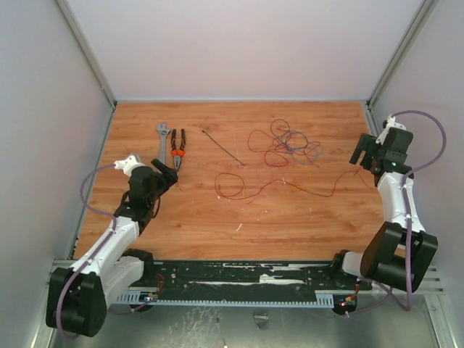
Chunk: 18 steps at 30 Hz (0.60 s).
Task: Zip-tie the wires
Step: Straighten the cable at the center of the board.
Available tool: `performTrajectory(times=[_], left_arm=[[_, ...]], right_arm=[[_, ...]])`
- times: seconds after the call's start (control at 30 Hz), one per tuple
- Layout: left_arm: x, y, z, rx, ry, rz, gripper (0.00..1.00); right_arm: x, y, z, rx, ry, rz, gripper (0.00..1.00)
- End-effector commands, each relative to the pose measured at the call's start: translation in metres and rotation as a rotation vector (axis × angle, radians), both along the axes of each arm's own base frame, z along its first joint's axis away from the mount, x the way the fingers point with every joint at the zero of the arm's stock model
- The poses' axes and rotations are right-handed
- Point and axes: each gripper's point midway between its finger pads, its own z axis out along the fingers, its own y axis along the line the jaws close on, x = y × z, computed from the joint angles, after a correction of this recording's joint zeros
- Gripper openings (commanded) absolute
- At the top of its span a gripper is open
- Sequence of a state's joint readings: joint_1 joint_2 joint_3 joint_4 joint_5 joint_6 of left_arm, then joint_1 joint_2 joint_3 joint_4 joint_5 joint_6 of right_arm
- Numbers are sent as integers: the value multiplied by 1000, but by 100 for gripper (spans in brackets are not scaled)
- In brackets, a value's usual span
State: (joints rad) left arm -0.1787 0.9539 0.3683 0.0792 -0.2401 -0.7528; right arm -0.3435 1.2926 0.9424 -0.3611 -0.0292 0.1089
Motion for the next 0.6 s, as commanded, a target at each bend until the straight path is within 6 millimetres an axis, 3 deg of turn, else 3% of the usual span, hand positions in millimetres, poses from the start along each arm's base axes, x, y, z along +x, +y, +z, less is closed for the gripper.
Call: performTrajectory(times=[0.0, 0.1, 0.2, 0.3, 0.37, 0.57], left_arm=[[13, 2, 57, 28, -107, -7, 82], [17, -12, 84, -2, -161, -77, 82], [21, -38, 108, -70, -209, -194, 82], [21, -76, 117, -139, -211, -333, 82], [20, -99, 120, -159, -206, -394, 82], [20, -162, 94, -201, -138, -521, 82]], right_arm=[[19, 66, 33, 129, -131, 251, 83], [25, 120, 38, 187, -164, 407, 84], [24, 171, 32, 240, -165, 535, 84], [23, 201, 17, 292, -136, 598, 84], [23, 212, 9, 297, -115, 610, 84], [22, 252, -16, 340, -55, 701, 84]])
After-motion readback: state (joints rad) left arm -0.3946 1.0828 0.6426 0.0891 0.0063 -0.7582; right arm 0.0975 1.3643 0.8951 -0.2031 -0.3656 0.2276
